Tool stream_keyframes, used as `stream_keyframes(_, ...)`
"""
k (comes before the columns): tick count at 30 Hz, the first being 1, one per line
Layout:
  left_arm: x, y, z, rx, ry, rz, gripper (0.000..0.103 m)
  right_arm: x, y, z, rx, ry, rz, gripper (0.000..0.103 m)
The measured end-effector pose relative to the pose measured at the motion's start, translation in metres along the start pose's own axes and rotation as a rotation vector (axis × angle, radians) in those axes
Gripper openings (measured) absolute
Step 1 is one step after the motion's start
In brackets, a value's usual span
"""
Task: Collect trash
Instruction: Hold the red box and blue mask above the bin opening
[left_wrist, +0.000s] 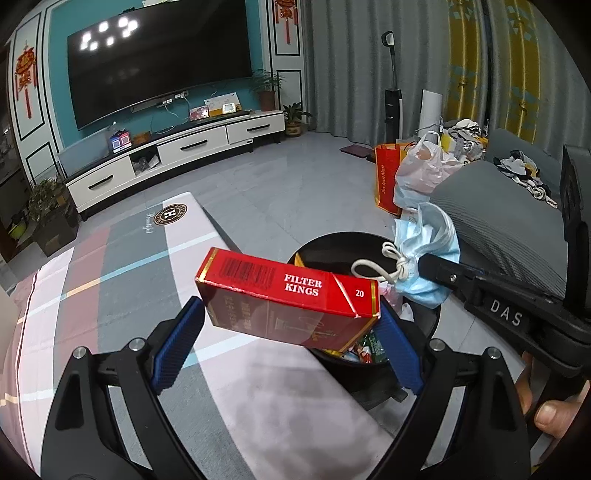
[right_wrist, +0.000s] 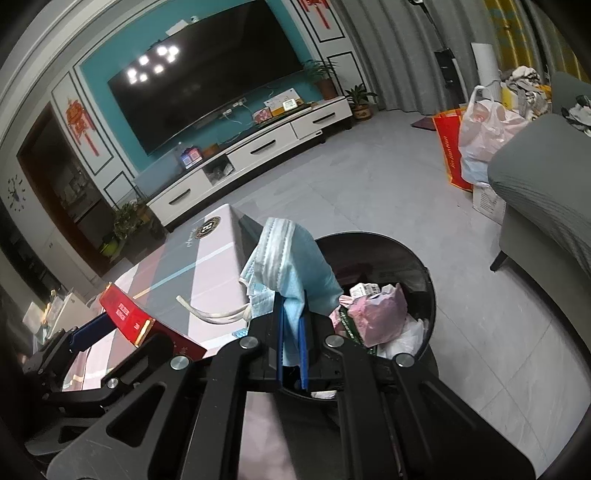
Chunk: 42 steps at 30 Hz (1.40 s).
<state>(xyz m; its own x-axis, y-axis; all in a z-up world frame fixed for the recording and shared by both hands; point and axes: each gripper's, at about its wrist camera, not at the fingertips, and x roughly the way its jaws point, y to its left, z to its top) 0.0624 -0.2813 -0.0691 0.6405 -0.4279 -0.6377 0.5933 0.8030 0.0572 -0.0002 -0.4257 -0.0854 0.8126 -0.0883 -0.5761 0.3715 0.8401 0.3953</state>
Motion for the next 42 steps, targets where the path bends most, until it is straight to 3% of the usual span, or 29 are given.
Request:
stream_keyframes(23, 0.046, -0.022, 0.023, 0.003, 0.036, -0.067, 0.09, 0.03, -0.038, 0.009, 0.081, 0.057, -0.09, 0.008)
stream_keyframes(42, 0.093, -0.031, 0.033, 0.031, 0.105, -0.052, 0.09, 0.061, -0.051, 0.014, 0.124, 0.121, -0.139, 0.008)
